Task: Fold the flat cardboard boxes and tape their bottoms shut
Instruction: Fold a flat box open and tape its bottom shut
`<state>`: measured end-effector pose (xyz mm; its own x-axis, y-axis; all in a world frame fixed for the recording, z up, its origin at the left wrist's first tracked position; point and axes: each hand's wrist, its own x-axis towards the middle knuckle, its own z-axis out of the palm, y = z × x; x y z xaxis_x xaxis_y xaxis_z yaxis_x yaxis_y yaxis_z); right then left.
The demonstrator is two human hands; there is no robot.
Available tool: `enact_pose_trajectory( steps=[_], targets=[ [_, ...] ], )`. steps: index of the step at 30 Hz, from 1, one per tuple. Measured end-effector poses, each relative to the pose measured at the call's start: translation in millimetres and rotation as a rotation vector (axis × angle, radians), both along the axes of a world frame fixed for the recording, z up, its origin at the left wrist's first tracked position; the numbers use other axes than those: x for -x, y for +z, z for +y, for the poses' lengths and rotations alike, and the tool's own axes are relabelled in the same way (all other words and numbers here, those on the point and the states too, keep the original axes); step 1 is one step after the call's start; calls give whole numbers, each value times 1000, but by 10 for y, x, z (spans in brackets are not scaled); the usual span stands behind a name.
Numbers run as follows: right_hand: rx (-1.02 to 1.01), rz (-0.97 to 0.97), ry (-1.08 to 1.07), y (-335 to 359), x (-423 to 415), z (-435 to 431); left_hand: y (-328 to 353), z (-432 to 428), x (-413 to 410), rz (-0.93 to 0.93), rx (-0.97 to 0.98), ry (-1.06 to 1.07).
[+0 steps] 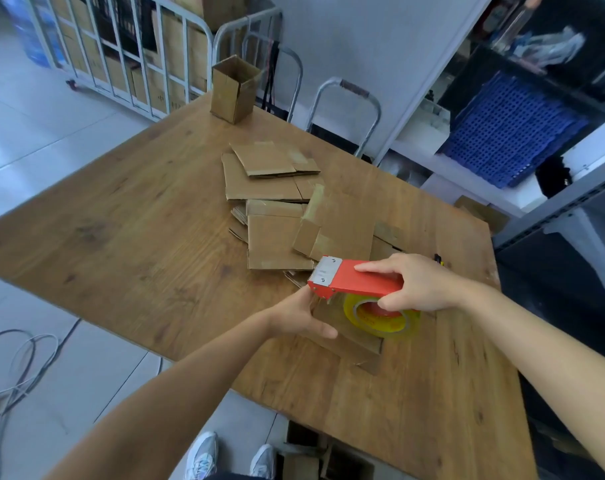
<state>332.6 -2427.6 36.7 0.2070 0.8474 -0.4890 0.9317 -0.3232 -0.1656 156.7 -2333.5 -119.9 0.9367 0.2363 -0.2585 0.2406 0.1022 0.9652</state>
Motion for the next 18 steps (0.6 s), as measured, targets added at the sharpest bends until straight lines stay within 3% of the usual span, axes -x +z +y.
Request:
enact_pose_trajectory(
  steps=[6, 18],
  targets=[
    [112, -15, 29, 32, 14, 17, -150, 1, -147, 41, -88, 89],
    [94, -71, 40, 49, -63, -328, -137, 60, -157, 117, -230, 52]
  ],
)
